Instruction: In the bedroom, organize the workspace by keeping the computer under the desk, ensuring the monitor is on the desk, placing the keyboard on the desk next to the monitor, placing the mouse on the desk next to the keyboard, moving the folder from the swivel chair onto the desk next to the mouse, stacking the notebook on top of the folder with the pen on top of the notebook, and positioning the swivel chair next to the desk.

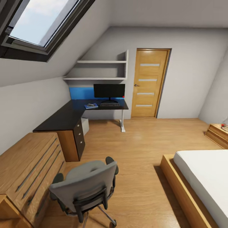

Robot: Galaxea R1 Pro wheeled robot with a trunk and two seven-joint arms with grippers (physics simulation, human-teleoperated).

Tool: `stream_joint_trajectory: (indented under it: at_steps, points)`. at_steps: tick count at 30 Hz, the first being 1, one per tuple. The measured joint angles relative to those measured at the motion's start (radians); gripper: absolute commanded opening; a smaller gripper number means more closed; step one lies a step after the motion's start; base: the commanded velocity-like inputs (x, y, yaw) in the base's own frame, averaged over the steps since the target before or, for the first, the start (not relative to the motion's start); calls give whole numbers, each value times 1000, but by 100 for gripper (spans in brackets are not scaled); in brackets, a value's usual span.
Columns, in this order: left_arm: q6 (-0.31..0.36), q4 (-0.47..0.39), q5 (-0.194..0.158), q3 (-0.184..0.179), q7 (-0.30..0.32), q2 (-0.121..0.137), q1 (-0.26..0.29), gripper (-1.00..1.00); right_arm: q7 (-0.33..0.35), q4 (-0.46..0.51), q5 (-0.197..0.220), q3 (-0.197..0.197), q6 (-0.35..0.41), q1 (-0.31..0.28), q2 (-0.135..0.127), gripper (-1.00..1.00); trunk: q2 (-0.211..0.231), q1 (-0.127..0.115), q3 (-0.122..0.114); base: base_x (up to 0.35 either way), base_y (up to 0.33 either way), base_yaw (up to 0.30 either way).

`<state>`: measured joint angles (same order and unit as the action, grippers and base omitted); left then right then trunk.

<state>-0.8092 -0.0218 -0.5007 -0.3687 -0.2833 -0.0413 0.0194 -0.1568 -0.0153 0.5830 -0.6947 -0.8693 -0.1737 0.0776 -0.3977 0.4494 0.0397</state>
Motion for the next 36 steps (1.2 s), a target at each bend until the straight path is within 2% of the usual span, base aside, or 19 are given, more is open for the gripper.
stream_joint_trajectory:
  at_steps: [12, 26, 36]
  points:
    - [0, -1, 0, 0, 0, 0, 0, 100, 0, 0, 0, 0, 0, 0, 0, 100, 0, 0, 0, -139, 250, -186]
    - [0, -1, 0, 0, 1, 0, 0, 100, 0, 0, 0, 1, 1, 0, 1, 100, 0, 0, 0, -170, 279, -13]
    - [-1, -1, 0, 0, 0, -1, 0, 100, -1, 0, 0, 1, 2, 0, 1, 100, 0, 0, 0, -66, 75, 0]
